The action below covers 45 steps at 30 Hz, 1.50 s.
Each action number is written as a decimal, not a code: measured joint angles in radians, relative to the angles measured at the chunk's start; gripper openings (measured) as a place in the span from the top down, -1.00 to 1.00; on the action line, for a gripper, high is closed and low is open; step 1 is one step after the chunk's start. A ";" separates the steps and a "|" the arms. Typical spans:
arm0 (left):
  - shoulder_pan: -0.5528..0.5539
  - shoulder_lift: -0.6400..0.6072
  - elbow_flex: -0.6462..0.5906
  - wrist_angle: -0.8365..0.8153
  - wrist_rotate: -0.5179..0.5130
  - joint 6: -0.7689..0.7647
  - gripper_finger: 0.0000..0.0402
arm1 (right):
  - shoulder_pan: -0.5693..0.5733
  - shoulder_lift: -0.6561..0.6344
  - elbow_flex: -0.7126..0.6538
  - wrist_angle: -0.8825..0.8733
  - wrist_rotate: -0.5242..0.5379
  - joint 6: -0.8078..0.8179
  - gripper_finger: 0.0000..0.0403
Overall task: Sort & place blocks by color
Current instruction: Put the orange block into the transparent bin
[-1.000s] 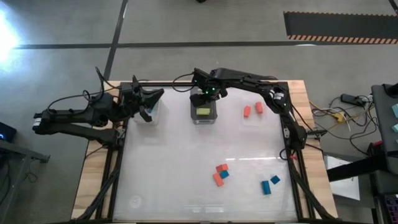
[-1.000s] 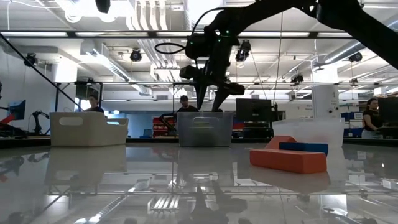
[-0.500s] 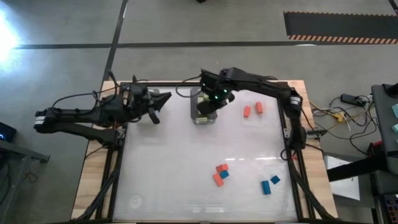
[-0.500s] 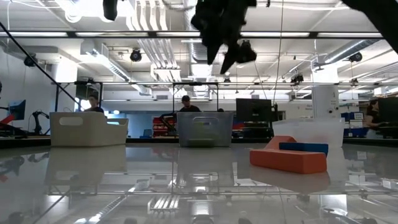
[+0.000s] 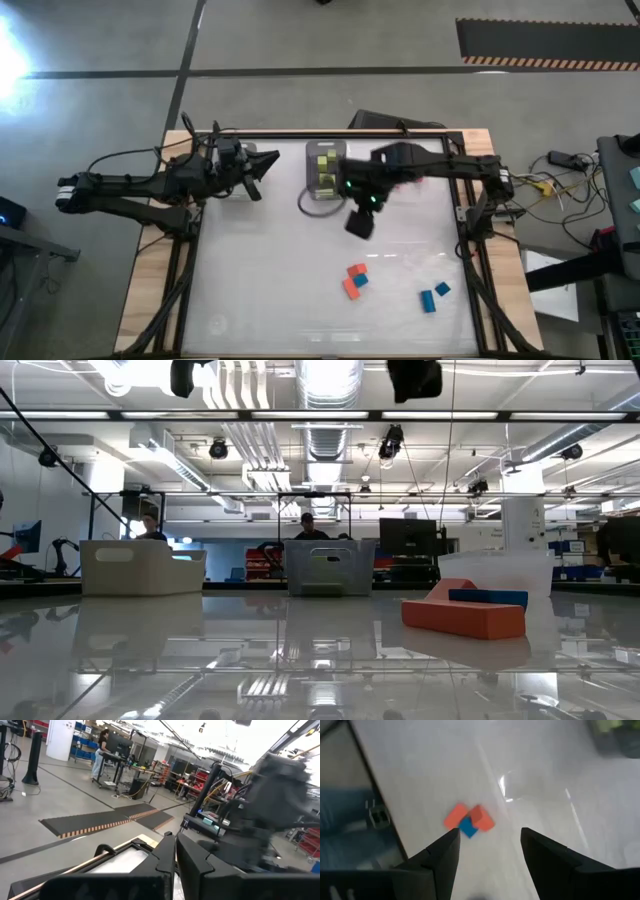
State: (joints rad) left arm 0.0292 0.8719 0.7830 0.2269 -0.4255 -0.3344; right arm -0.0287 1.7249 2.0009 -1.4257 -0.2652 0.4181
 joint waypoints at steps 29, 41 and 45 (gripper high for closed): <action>0.000 -0.021 -0.002 -0.002 0.001 0.006 1.00 | 0.228 -0.068 -0.773 0.700 0.000 -0.255 0.00; 0.000 -0.006 -0.002 -0.003 0.001 0.006 1.00 | 0.223 -0.008 -0.777 0.759 -0.001 -0.359 0.00; 0.000 -0.003 -0.002 -0.002 0.001 0.006 1.00 | 0.223 -0.008 -0.789 0.796 0.000 -0.359 0.00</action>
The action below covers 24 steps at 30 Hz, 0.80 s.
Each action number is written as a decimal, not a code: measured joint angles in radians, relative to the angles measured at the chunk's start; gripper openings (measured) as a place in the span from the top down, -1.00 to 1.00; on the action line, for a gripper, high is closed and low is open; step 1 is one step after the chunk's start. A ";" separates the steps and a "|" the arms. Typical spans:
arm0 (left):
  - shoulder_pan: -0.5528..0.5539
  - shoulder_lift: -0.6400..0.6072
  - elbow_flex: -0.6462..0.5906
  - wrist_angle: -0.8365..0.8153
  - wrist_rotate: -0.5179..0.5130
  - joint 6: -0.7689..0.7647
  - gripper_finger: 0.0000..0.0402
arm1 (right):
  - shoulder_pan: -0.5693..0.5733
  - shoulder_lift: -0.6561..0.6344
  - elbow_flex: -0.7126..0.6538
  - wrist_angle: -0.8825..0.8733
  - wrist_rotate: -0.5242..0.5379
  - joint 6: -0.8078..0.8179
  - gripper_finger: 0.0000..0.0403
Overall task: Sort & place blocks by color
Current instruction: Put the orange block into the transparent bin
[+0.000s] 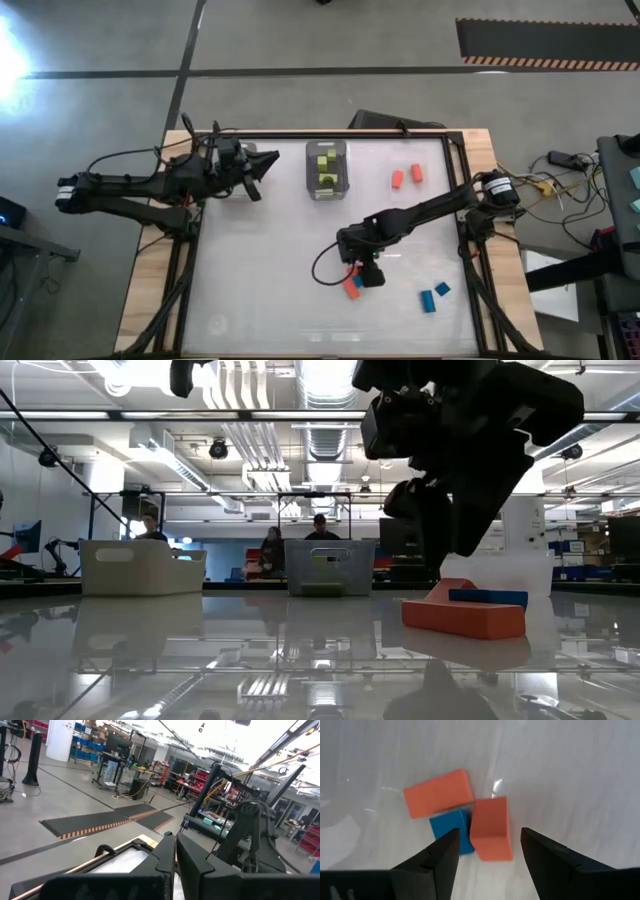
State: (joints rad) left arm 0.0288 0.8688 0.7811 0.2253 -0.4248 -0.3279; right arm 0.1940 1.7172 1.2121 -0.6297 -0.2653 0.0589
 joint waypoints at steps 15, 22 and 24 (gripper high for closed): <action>0.000 -0.001 0.000 0.000 0.000 -0.001 1.00 | 0.000 0.002 -0.134 0.184 0.004 0.132 0.00; 0.000 -0.001 0.000 0.001 0.000 -0.001 1.00 | -0.005 0.002 -0.134 0.202 0.014 0.124 0.07; 0.000 0.000 0.002 0.001 0.000 -0.002 1.00 | -0.007 0.002 -0.134 0.202 0.014 0.123 0.14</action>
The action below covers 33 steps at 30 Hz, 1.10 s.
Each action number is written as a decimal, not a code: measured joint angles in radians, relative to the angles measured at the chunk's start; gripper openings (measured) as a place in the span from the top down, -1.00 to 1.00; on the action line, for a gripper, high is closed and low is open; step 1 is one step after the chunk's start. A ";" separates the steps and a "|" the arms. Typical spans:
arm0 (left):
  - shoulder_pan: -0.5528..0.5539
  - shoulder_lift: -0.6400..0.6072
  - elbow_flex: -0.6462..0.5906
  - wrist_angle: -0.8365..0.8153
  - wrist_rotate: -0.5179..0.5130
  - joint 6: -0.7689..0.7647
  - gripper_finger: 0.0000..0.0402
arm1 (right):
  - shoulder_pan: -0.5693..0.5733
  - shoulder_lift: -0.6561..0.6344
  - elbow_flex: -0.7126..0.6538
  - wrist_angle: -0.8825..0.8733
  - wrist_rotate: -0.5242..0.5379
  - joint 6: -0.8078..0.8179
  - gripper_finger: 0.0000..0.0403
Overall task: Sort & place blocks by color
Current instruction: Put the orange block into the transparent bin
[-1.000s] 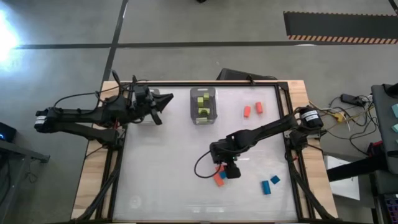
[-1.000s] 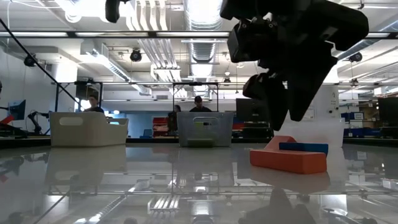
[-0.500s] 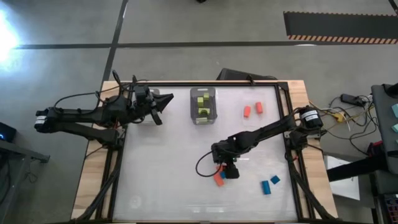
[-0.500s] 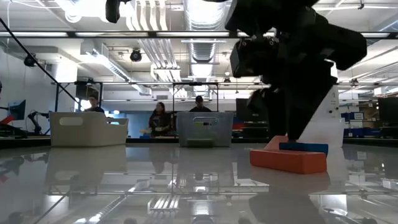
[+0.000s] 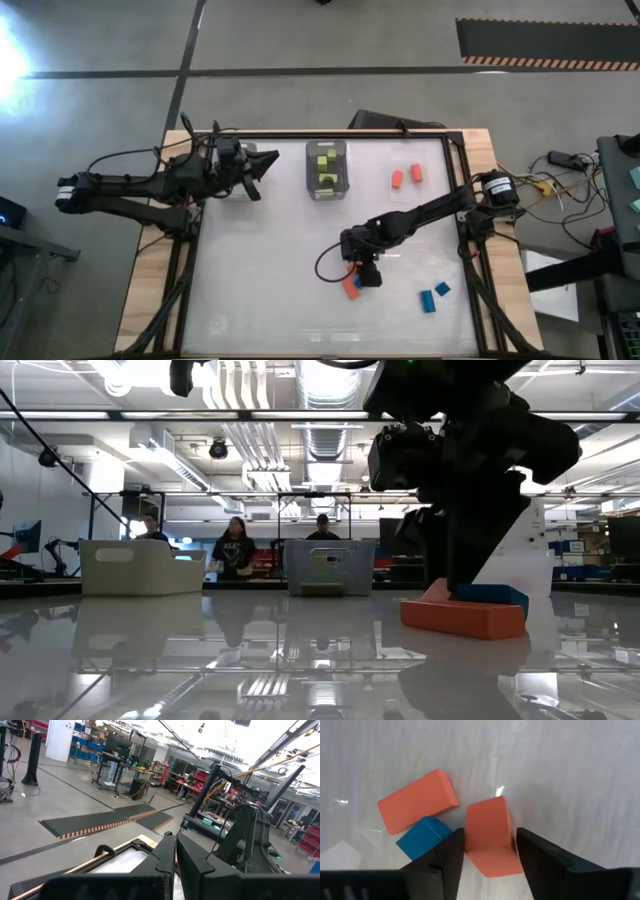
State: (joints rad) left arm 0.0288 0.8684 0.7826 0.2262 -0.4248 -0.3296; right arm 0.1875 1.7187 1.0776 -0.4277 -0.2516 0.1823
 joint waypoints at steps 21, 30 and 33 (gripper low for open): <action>0.005 0.000 0.000 0.001 0.000 0.004 1.00 | -0.031 -0.027 0.021 -0.106 -0.010 0.099 0.42; 0.005 0.001 0.000 0.002 0.000 0.004 1.00 | -0.185 -0.111 0.150 -0.371 0.175 0.292 0.42; 0.005 0.001 0.000 0.002 0.000 0.003 1.00 | -0.286 -0.149 0.173 -0.430 0.204 0.358 0.42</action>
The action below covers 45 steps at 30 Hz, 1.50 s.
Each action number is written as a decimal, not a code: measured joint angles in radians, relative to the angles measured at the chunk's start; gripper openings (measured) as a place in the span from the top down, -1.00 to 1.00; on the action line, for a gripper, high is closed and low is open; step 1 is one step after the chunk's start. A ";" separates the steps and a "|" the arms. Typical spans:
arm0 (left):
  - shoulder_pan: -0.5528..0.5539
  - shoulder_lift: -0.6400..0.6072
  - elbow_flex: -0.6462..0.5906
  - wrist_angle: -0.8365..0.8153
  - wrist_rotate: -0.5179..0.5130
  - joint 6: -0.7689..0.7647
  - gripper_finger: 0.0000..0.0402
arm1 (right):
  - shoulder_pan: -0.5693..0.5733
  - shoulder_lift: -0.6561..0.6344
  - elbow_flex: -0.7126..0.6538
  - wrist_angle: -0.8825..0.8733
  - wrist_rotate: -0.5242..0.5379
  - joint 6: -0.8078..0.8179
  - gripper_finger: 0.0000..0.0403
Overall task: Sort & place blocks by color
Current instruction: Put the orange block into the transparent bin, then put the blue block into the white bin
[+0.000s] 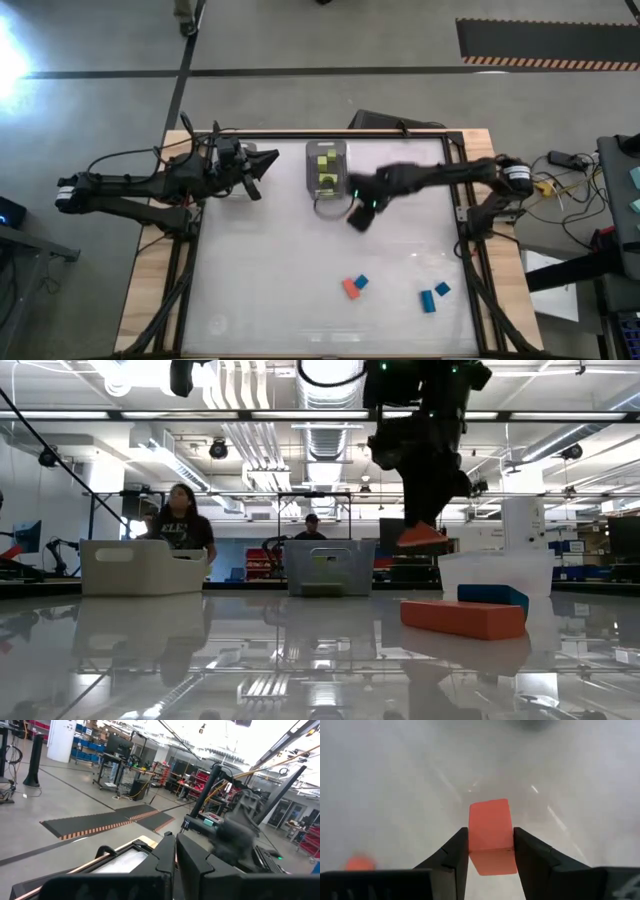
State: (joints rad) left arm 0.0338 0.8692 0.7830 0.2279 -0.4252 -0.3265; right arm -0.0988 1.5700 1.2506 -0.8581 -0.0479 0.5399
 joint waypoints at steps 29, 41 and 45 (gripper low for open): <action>0.000 -0.002 0.002 0.001 -0.108 -0.007 1.00 | -0.733 -0.219 -0.272 0.006 0.005 0.089 0.41; 0.005 -0.002 0.002 0.000 -0.108 -0.007 1.00 | -0.733 -0.220 -0.210 -0.001 0.074 0.089 0.15; 0.005 -0.002 0.000 -0.001 -0.108 -0.007 1.00 | -0.707 -0.235 -0.151 -0.036 0.039 0.092 0.19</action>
State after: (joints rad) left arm 0.0383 0.8669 0.7830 0.2265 -0.5335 -0.3332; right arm -0.8054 1.3353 1.0996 -0.8941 -0.0084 0.6317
